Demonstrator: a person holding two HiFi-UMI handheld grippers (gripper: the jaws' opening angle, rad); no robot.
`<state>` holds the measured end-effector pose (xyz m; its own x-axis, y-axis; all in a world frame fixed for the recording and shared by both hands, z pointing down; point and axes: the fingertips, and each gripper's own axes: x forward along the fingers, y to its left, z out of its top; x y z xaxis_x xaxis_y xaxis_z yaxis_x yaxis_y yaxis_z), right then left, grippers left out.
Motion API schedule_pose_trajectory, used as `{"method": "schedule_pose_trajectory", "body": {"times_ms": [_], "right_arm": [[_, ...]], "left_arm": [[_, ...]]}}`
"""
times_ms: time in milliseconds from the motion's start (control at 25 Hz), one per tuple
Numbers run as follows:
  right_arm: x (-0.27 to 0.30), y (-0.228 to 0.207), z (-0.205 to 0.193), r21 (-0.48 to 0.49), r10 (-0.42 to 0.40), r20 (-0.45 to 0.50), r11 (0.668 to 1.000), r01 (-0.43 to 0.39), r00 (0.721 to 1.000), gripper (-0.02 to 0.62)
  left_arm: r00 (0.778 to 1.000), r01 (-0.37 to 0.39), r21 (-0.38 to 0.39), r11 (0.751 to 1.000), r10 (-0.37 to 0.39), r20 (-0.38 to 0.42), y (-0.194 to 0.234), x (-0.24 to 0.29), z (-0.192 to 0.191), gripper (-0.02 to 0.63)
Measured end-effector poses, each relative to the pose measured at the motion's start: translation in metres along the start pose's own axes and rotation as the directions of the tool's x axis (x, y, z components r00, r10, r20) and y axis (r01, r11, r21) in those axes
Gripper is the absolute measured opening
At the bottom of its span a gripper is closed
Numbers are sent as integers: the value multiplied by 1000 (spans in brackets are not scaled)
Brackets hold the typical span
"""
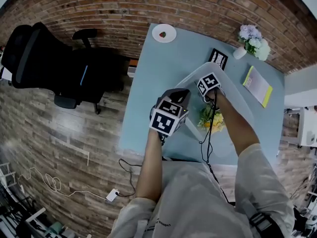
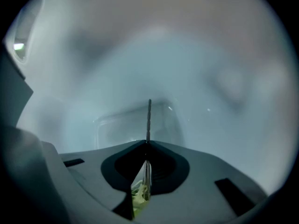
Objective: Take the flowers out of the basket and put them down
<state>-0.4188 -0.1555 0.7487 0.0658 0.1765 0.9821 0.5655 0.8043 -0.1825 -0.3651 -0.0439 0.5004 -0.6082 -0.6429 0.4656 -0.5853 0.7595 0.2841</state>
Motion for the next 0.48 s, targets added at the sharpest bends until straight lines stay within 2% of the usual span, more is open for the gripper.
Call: {"method": "schedule_pose_trajectory", "body": {"times_ms": [240, 360, 480], "right_arm": [[-44, 20, 9, 3, 64, 152, 998, -65, 986, 46], [-75, 30, 12, -8, 94, 252, 995, -95, 963, 46], [-104, 38, 8, 8, 103, 348, 994, -113, 932, 46]], "left_arm": [[999, 32, 10, 999, -32, -15, -1, -1, -4, 20], [999, 44, 33, 998, -43, -27, -1, -1, -4, 20], [998, 46, 90, 995, -41, -55, -4, 1, -5, 20]]}}
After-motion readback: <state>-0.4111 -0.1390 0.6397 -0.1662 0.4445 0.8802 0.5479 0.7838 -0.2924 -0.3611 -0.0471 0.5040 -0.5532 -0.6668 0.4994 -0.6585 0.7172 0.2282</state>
